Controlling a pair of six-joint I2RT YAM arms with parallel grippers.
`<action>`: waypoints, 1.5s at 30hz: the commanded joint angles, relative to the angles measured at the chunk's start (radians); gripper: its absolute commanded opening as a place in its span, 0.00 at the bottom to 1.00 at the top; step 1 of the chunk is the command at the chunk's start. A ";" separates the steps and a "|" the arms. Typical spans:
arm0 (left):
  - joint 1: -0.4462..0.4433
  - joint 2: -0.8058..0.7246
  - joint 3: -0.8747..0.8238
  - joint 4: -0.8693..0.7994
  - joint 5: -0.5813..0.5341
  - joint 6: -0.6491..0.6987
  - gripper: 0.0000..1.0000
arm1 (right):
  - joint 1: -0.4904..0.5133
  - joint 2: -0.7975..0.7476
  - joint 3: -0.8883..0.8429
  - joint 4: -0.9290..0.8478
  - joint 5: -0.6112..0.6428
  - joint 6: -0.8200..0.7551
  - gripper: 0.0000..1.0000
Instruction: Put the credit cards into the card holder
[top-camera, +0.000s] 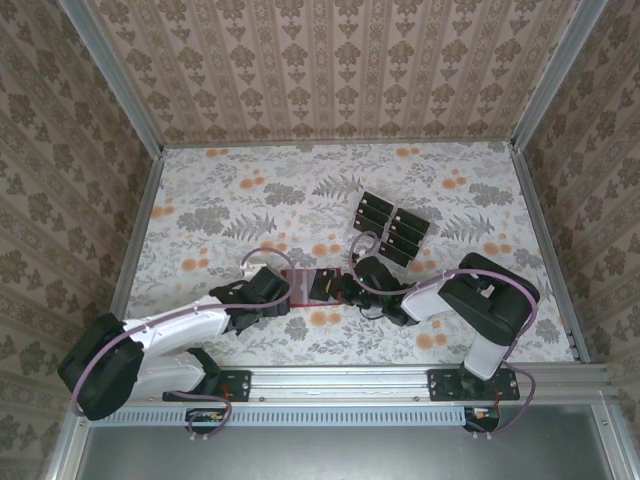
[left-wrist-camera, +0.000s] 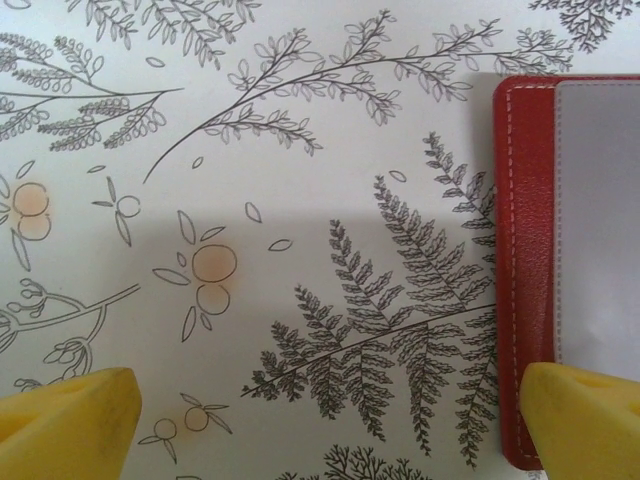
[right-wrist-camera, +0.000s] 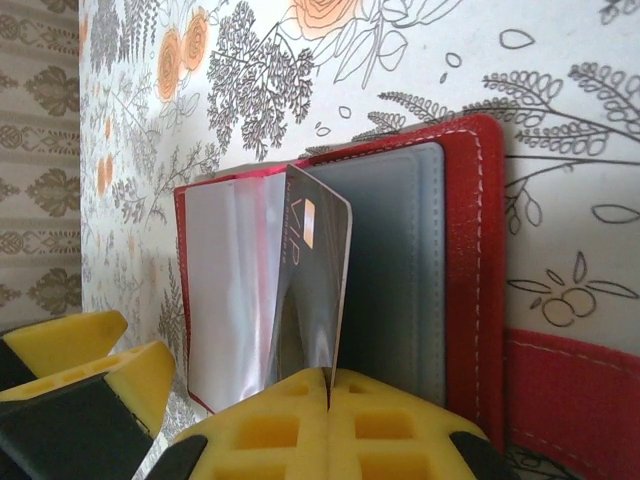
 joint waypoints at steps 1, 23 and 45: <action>0.001 0.016 0.040 0.019 0.005 0.048 1.00 | -0.004 0.006 0.016 -0.092 -0.070 -0.067 0.00; 0.003 0.098 0.030 0.046 -0.017 0.070 1.00 | 0.036 -0.118 -0.015 0.031 0.007 0.003 0.00; 0.002 0.122 0.012 0.042 -0.028 0.037 1.00 | 0.090 -0.019 -0.075 0.210 0.128 0.043 0.00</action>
